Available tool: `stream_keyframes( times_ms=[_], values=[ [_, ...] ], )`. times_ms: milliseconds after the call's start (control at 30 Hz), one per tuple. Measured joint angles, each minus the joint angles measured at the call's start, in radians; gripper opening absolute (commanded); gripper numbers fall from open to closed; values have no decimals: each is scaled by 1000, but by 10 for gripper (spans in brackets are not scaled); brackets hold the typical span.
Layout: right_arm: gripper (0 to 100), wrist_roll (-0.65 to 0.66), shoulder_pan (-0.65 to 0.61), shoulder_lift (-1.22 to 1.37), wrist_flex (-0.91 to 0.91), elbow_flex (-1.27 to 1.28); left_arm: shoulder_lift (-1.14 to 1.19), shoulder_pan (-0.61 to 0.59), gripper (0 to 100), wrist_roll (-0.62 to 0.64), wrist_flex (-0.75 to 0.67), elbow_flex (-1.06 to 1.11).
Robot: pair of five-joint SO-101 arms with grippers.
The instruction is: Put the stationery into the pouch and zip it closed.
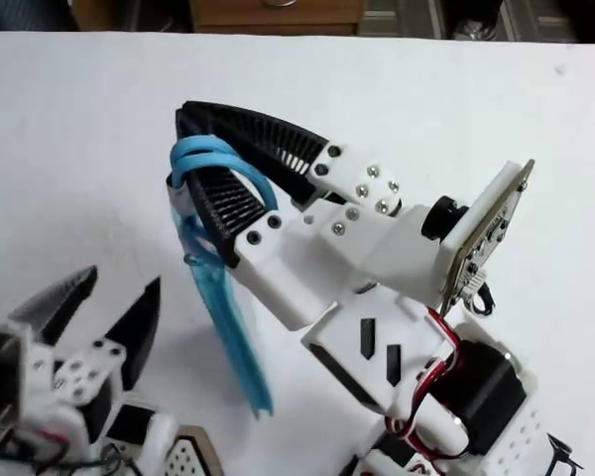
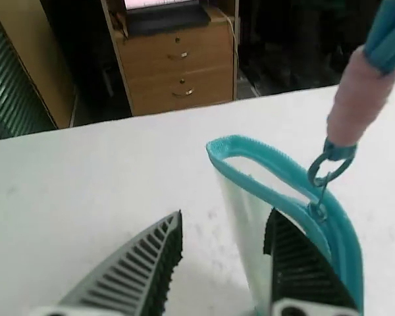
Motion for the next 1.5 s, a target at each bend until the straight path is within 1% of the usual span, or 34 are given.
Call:
stream_keyframes(
  times_ms=[33,100,167,233,467,600,700,800,867,967,1067,1133,1267,1333,1400,1500],
  values=[
    [16,0,0,5,0,0,0,0,237,15,0,-25],
    [16,0,0,18,-2,-2,-3,0,286,103,0,-78],
    [16,0,0,35,-2,-2,-25,0,282,230,3,-109],
    [16,0,-2,52,-18,-2,-37,18,277,290,3,-115],
    [16,0,77,121,-84,-2,-35,252,277,327,3,38],
    [16,0,110,144,-94,-2,-35,293,277,327,3,114],
    [16,0,104,143,-94,-2,-35,295,273,327,3,175],
    [16,0,109,144,-94,-9,-34,282,236,304,3,229],
    [16,0,115,144,-94,-9,-34,235,221,255,-11,250],
    [16,0,112,144,-94,-17,-34,140,243,196,-21,265],
    [16,0,114,144,-94,-18,-34,37,266,196,-21,272],
    [16,0,115,144,-94,-18,-34,8,273,204,-21,272],
    [16,0,112,144,-94,-18,-34,6,281,253,-26,261],
    [16,0,112,144,-94,-18,-34,38,285,298,-29,241],
    [16,0,112,144,-94,-32,-34,69,286,338,-52,239],
    [16,0,112,144,-94,-57,-34,74,287,385,-95,261]
  ],
)
